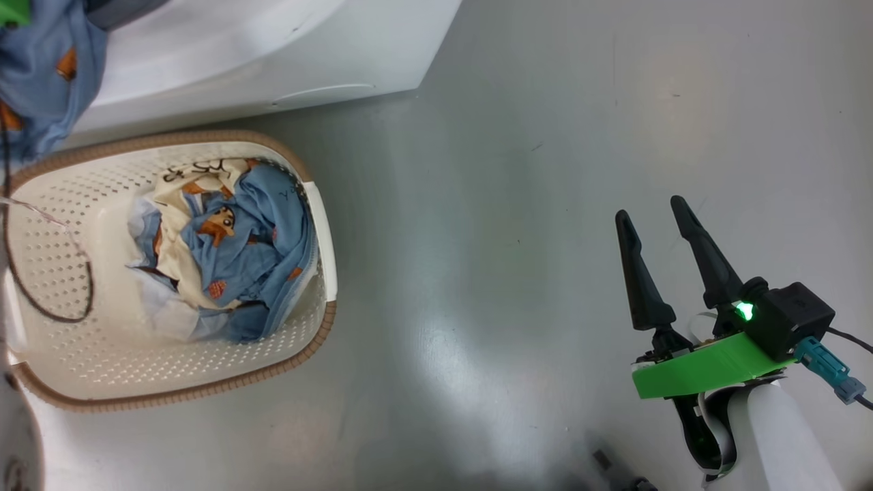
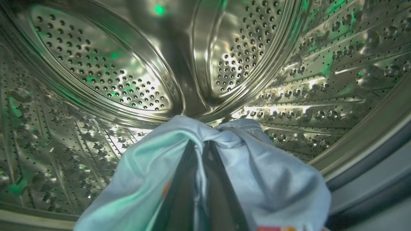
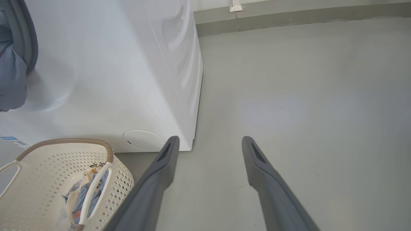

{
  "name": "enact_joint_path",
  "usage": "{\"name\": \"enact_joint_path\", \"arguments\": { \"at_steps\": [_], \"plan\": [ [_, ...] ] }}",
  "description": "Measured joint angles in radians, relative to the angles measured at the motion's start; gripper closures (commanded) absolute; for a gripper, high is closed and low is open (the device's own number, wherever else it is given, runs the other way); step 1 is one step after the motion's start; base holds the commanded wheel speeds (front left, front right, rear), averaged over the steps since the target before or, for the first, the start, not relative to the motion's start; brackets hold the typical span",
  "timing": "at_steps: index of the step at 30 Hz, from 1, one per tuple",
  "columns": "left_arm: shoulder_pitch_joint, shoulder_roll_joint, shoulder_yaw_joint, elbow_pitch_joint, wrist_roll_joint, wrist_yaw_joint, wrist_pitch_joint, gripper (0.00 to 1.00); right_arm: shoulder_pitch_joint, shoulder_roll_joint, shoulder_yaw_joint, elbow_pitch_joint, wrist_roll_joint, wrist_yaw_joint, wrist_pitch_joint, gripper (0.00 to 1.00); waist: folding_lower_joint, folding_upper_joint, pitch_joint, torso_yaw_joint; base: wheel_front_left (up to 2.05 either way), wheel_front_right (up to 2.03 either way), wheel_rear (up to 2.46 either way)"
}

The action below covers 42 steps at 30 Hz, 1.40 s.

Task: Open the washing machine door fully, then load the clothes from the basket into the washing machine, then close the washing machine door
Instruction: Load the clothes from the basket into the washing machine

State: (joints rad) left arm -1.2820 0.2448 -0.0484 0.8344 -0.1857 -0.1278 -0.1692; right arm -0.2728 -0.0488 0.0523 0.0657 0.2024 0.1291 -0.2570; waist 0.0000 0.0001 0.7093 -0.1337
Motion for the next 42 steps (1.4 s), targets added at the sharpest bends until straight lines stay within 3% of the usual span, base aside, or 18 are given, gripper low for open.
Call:
{"name": "enact_joint_path", "arguments": {
  "at_steps": [12, 19, 23, 31, 34, 37, 38, 39, 42],
  "plan": [
    [-0.127, 0.028, -0.072, 0.135, -0.088, 0.000, 0.072, 1.00, 0.001, 0.000, 0.025, 0.004, 0.024, 0.000, 0.000, 0.00, 0.0000, 0.0000, 0.047, -0.015, 0.00, 0.00, 0.00],
    [-0.149, 0.036, -0.131, 0.132, -0.122, 0.000, -0.027, 1.00, 0.001, 0.000, 0.025, -0.004, 0.024, 0.000, 0.000, 0.00, 0.0000, 0.0000, 0.091, -0.012, 0.00, 0.00, 0.00],
    [-0.167, 0.064, -0.160, 0.044, -0.117, 0.000, -0.083, 1.00, -0.001, 0.000, 0.026, -0.005, 0.034, 0.000, 0.000, 0.00, 0.0000, 0.0000, 0.114, -0.011, 0.00, 0.00, 0.00],
    [-0.147, 0.084, -0.071, -0.377, -0.024, 0.000, -0.088, 1.00, -0.033, 0.000, 0.031, -0.007, 0.047, 0.000, 0.000, 0.00, 0.0000, -0.0001, 0.145, -0.019, 0.00, 0.00, 0.00],
    [-0.115, 0.079, -0.055, -0.412, -0.015, 0.000, -0.089, 1.00, -0.037, 0.000, 0.031, -0.006, 0.047, 0.000, 0.000, 0.00, 0.0000, 0.0000, 0.143, -0.022, 0.00, 0.00, 0.00],
    [-0.087, 0.063, -0.031, -0.356, -0.012, 0.000, -0.089, 1.00, -0.037, 0.000, 0.031, -0.001, 0.047, 0.000, 0.000, 0.00, 0.0000, 0.0000, 0.137, -0.020, 0.00, 0.00, 0.00],
    [-0.072, 0.056, -0.020, -0.300, -0.015, 0.000, -0.089, 0.07, -0.037, 0.000, 0.030, 0.005, 0.047, 0.000, 0.000, 0.00, 0.0000, 0.0000, 0.131, -0.018, 0.00, 0.00, 0.00],
    [-0.070, 0.054, -0.017, -0.282, -0.016, 0.000, -0.089, 0.00, -0.037, -0.001, 0.030, 0.007, 0.047, 0.000, 0.000, 0.00, 0.0000, 0.0000, 0.128, -0.017, 0.00, 0.00, 0.00],
    [-0.072, 0.046, -0.003, -0.253, -0.019, 0.000, -0.089, 0.00, -0.037, -0.001, 0.028, 0.010, 0.047, 0.000, 0.000, 0.00, 0.0000, 0.0000, 0.124, -0.013, 0.00, 0.00, 0.00]
  ]
}}
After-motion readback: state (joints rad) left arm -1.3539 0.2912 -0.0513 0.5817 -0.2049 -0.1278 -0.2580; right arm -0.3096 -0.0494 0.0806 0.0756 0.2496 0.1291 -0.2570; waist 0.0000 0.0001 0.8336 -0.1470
